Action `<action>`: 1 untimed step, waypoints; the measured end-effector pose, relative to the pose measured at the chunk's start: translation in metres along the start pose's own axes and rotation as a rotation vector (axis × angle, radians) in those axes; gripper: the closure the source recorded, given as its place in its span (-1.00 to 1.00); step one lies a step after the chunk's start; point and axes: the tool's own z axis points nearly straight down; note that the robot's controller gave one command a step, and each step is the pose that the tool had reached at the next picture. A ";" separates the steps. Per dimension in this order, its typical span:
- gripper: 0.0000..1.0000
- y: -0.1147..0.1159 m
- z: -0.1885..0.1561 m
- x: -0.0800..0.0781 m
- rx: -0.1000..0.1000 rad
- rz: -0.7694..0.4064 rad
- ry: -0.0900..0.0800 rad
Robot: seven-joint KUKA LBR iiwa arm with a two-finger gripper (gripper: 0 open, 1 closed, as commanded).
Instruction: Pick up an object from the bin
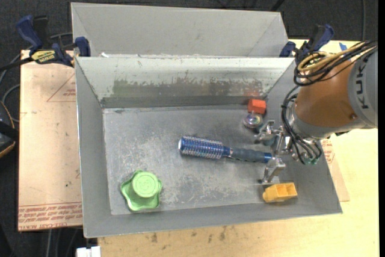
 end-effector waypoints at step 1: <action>1.00 0.001 0.007 0.005 -0.003 -0.001 0.016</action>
Offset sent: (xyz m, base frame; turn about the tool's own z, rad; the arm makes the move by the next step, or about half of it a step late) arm 0.0000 0.0000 0.0000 0.0000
